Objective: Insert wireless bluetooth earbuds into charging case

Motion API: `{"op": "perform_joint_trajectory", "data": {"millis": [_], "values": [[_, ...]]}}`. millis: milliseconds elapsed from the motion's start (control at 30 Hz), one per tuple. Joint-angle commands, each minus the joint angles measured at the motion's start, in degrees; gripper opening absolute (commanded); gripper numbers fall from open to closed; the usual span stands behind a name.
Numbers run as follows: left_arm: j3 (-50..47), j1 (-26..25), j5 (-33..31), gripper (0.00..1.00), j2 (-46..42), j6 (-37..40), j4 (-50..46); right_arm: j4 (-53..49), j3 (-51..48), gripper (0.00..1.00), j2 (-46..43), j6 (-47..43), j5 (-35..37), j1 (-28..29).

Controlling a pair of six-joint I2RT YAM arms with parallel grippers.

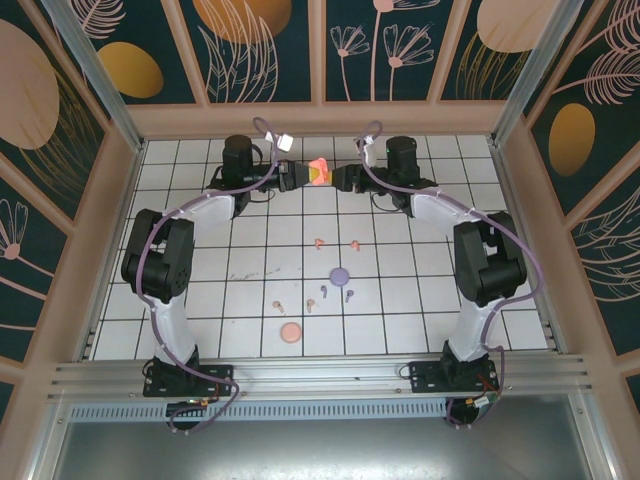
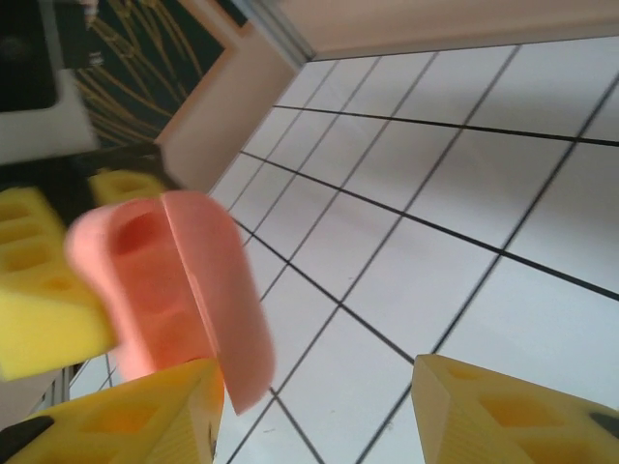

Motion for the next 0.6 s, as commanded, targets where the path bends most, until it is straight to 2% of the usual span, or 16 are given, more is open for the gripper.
{"op": "perform_joint_trajectory", "data": {"millis": [0, 200, 400, 567], "values": [[-0.91, -0.68, 2.97, 0.0, -3.37, 0.66, 1.9, -0.34, 0.6, 0.55, 1.42, 0.68, 2.02, -0.96], [-1.55, -0.66, 2.7, 0.0, -3.24, 0.7, 2.32, 0.26, -3.58, 0.55, -3.18, 0.37, 0.04, -2.1], [-1.64, -0.73, 3.48, 0.0, -3.01, 0.15, 3.15, 5.16, -6.86, 0.55, -7.81, 1.42, -10.92, -2.35], [-2.34, -0.76, 4.46, 0.0, -3.19, -2.74, 6.94, 9.46, -5.91, 0.52, -6.83, 5.35, -14.54, -2.37]]}}
